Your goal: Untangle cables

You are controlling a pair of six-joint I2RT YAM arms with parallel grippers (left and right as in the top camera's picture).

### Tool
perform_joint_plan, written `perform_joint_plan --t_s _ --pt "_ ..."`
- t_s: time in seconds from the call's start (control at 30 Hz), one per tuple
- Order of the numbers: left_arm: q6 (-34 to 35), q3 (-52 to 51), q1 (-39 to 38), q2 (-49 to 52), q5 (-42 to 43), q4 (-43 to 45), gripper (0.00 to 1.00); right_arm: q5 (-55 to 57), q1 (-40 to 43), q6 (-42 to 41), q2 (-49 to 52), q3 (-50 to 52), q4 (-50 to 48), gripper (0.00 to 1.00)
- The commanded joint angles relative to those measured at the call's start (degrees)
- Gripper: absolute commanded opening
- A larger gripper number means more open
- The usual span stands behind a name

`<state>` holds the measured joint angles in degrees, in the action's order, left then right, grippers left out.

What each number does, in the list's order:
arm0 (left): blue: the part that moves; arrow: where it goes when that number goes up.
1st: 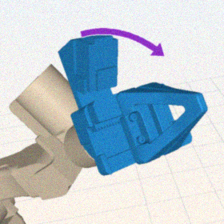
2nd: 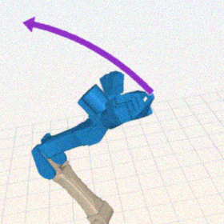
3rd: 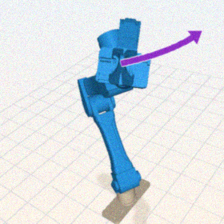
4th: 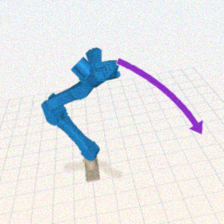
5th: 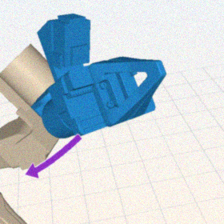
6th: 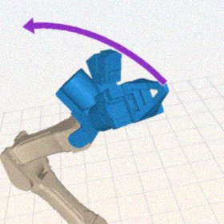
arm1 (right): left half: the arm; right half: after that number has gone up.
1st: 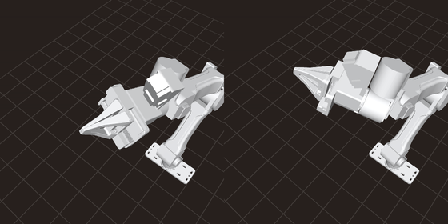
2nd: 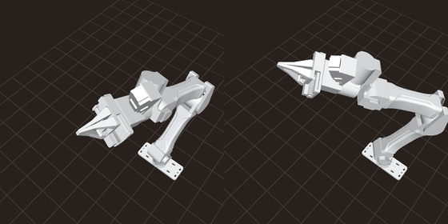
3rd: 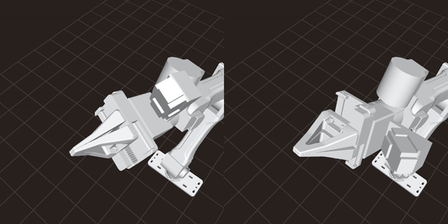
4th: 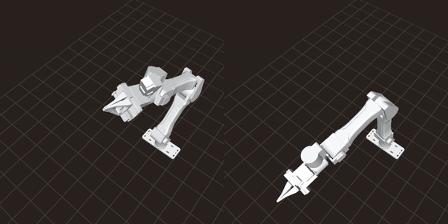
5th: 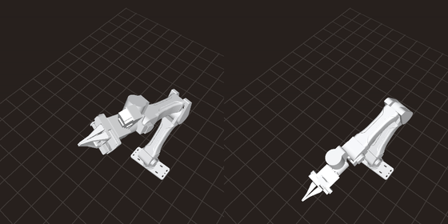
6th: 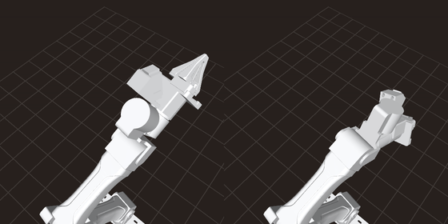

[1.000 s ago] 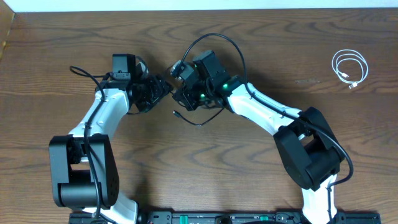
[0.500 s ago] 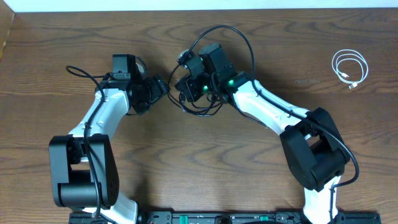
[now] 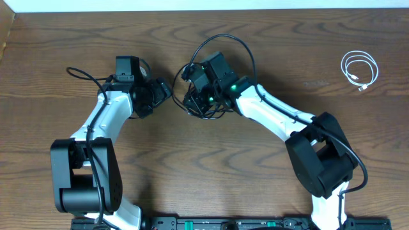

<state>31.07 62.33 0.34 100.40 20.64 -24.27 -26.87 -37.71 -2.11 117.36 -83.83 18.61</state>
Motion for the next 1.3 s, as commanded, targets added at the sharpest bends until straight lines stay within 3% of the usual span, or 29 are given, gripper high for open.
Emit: perform_joint_plan --t_s 0.0,0.3,0.77,1.27 --pt "-0.79 -0.22 0.68 -0.48 -0.83 -0.79 0.85 2.32 -1.62 2.64 0.98 -0.42 0.09 0.29" --pt "-0.81 -0.22 3.32 -0.48 -0.87 -1.84 0.89 8.09 -2.89 2.64 2.03 -0.42 0.09 0.4" --pt "-0.79 -0.22 3.34 -0.48 -0.85 -1.84 0.9 8.33 -3.06 2.62 5.27 -0.42 0.09 0.47" --pt "-0.79 -0.22 3.34 -0.48 -0.85 -1.84 0.91 10.88 -3.98 2.62 5.9 -0.42 -0.15 0.72"
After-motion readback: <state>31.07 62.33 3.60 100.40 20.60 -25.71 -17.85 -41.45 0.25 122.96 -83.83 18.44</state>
